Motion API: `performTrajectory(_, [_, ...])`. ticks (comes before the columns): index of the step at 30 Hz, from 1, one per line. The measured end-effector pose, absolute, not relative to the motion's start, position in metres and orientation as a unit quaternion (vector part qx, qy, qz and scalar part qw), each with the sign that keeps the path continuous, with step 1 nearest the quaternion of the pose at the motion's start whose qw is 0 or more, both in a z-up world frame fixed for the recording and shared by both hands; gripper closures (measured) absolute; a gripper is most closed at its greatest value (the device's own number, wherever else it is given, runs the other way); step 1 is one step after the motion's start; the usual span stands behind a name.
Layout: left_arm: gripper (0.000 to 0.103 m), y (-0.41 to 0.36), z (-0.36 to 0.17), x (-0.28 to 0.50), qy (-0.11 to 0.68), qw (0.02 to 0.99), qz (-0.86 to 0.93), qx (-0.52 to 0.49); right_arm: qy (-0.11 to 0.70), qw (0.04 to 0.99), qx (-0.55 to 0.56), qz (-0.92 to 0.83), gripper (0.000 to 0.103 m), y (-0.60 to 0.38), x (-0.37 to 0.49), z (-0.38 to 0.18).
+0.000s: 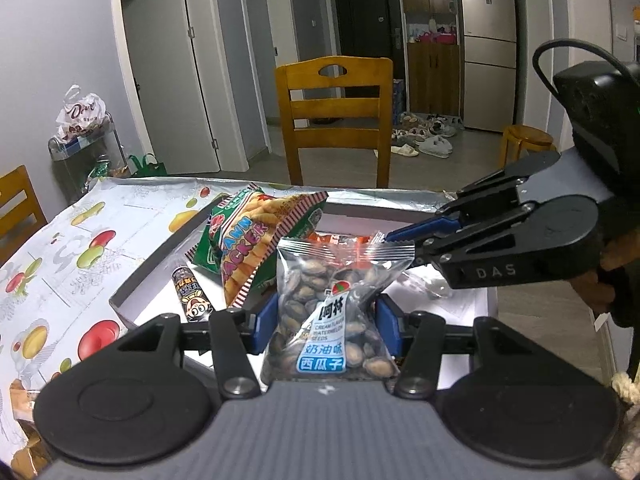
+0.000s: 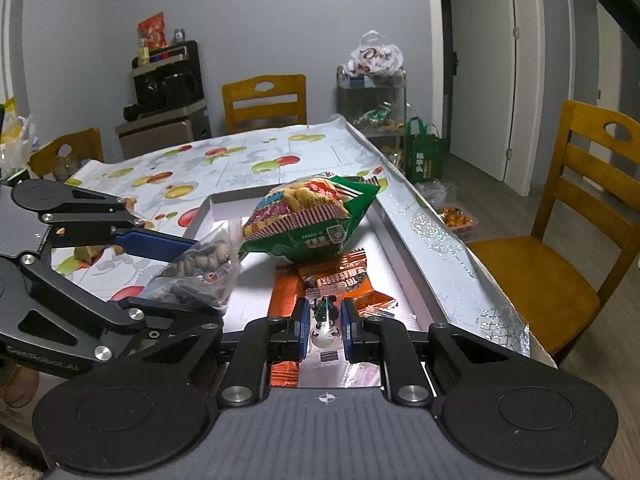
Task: Organize snacks
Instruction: 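Open the left tool to drop the seed bag while the right tool drops the candy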
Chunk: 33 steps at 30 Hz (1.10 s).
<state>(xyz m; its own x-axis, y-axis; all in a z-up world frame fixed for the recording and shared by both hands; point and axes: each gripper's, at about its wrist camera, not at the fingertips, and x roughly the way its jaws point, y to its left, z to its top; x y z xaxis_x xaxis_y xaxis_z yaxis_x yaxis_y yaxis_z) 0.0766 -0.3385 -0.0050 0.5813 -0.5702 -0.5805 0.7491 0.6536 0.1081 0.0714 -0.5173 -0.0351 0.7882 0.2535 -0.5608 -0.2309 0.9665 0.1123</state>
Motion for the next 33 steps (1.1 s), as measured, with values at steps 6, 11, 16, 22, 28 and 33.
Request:
performTrajectory(6, [0.048, -0.337, -0.005, 0.078, 0.254, 0.875, -0.375, 0.172, 0.3, 0.945, 0.02, 0.126, 0.084, -0.517, 0.073, -0.035])
performTrajectory(11, [0.029, -0.333, 0.001, 0.073, 0.231, 0.883, -0.375, 0.163, 0.295, 0.948, 0.027, 0.12, 0.084, -0.519, 0.073, -0.034])
performTrajectory(16, [0.024, -0.33, 0.002, 0.071, 0.226, 0.886, -0.372, 0.16, 0.292, 0.948, 0.027, 0.127, 0.074, -0.517, 0.072, -0.033])
performTrajectory(22, [0.012, -0.325, 0.002, 0.07, 0.225, 0.892, -0.362, 0.152, 0.275, 0.952, 0.057, 0.122, 0.014, -0.523, 0.067, -0.028])
performTrajectory(28, [0.007, -0.309, 0.01, 0.067, 0.218, 0.902, -0.351, 0.122, 0.274, 0.951, 0.07, 0.125, 0.012, -0.522, 0.068, -0.023])
performTrajectory(33, [0.007, -0.29, 0.016, 0.063, 0.214, 0.911, -0.335, 0.111, 0.275, 0.951, 0.065, 0.125, 0.009, -0.515, 0.067, -0.02])
